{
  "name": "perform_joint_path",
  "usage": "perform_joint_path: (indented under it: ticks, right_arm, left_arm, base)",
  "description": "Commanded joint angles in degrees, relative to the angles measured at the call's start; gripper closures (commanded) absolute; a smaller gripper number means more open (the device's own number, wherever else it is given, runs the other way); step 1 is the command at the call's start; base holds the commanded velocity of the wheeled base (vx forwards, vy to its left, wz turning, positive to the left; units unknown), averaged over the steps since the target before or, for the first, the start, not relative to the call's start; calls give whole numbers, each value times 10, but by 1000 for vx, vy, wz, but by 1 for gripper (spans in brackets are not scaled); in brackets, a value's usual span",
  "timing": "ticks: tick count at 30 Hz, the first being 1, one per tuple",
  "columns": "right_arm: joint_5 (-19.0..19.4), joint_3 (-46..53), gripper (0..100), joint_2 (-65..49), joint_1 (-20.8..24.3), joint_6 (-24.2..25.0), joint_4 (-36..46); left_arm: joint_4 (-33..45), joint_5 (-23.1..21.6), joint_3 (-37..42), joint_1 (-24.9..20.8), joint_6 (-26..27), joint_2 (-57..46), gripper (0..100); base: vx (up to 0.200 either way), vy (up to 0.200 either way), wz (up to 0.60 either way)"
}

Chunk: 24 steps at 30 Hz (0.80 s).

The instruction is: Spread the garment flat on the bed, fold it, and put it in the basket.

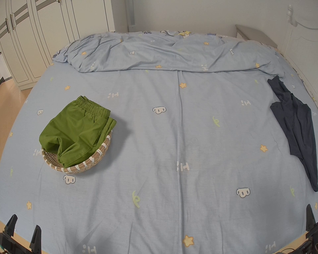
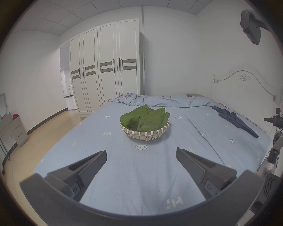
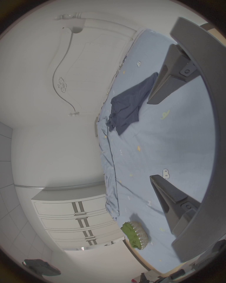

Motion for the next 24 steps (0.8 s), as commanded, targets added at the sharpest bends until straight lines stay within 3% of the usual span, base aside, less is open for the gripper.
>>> perform_joint_path:
  ticks: [1,4,8,15,24]
  right_arm:
    - [20,4,0,-6,3,10,-4]
    - [34,3,0,-6,4,-3,-1]
    - [111,14,0,-5,5,-57,-1]
    - [93,14,0,-7,1,-23,-5]
    - [90,16,0,-7,2,-30,-11]
  left_arm:
    - [0,-2,10,0,-5,-2,0]
    - [0,-1,10,0,-3,-2,0]
    - [0,0,10,0,-4,-2,0]
    - [0,0,10,0,-3,-2,0]
    - [0,0,10,0,-4,-2,0]
  base:
    - [0,0,0]
    - [0,0,0]
    - [0,0,0]
    - [0,0,0]
    - [0,0,0]
